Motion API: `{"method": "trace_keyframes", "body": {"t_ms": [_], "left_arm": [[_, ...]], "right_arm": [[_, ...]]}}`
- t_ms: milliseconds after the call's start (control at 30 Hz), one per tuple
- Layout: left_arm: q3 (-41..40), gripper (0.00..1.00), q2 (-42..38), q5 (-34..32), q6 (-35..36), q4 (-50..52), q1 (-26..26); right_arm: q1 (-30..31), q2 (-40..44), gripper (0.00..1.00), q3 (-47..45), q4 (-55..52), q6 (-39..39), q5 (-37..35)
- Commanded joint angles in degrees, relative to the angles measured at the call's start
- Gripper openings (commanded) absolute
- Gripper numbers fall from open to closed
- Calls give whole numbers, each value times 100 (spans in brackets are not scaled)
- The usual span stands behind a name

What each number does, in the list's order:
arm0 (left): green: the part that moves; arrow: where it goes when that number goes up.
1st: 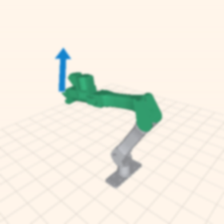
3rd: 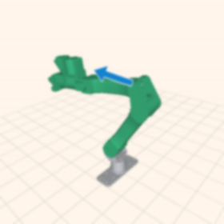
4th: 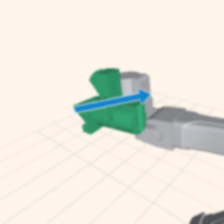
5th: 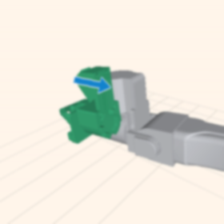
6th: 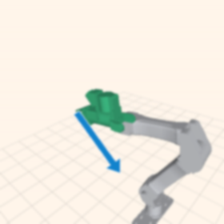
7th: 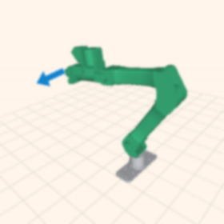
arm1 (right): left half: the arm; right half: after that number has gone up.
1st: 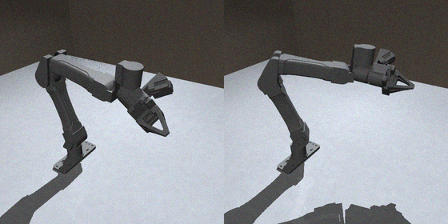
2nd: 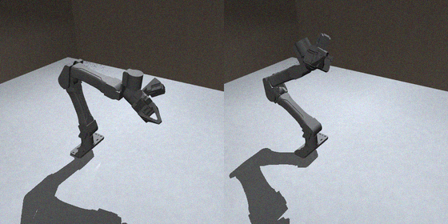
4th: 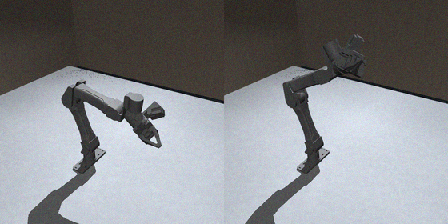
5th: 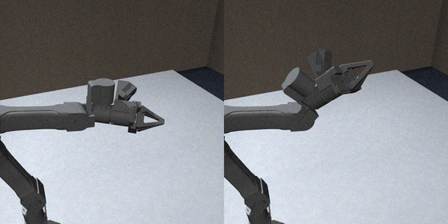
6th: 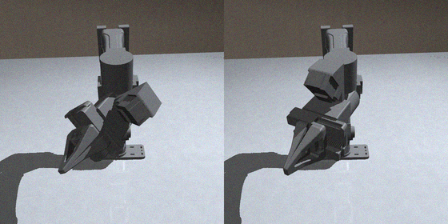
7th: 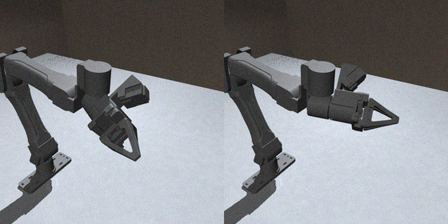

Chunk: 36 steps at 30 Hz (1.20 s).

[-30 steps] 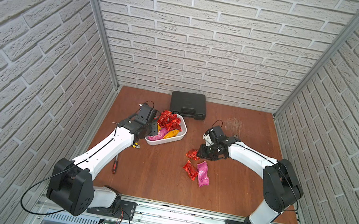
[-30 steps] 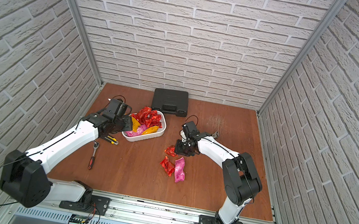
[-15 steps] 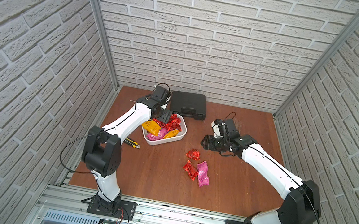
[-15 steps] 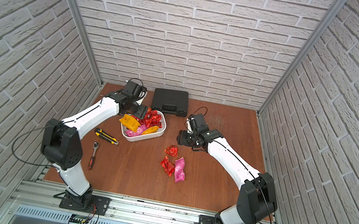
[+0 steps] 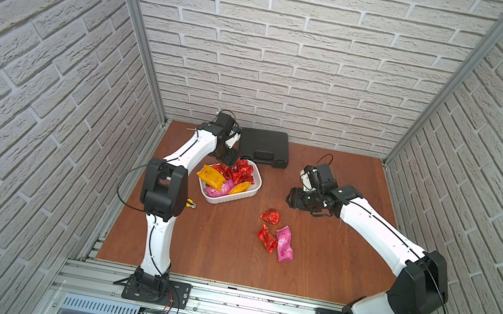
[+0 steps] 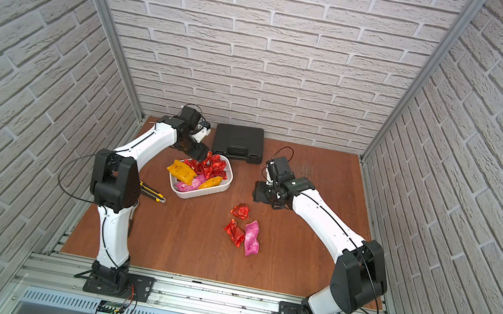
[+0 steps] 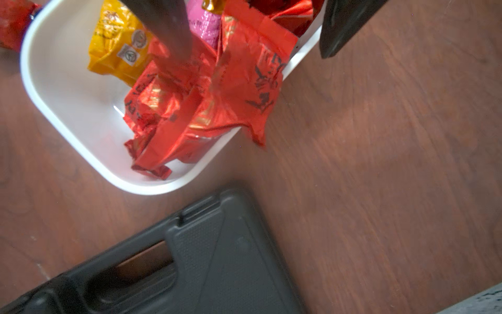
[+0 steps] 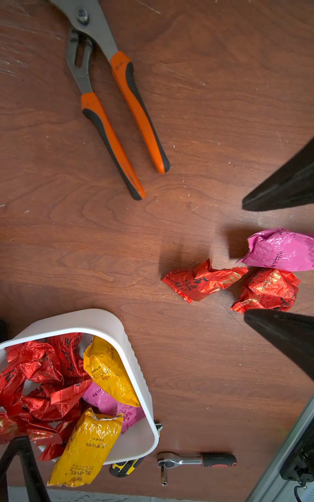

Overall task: Take the tea bags out of the storage box
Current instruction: Pick up the tea bag from the storage box.

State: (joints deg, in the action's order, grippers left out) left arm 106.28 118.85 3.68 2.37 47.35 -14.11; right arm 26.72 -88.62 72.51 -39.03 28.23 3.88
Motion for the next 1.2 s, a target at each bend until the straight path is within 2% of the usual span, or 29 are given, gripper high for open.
{"method": "trace_keyframes", "body": {"t_ms": [0,267,600,867,1000,1167], "left_arm": [[238,77,188,421,153,140,16],[603,64,559,405,142,307,42],[574,37,553,407,88,331,-38],[501,14,303,361,47,227,-88],[373,5,46,323,-67,71,-100],[101,0,-563,96,-312,-168,-116]], "right_arm": [[-41,-48,63,149,-31,-28,-45],[-84,-24,62,125,-43,-32,-36],[-141,35,62,61,-9,-37,19],[-143,116,62,58,-7,-59,59],[-147,202,62,27,14,2,51],[-152,433,61,-108,106,100,78]]}}
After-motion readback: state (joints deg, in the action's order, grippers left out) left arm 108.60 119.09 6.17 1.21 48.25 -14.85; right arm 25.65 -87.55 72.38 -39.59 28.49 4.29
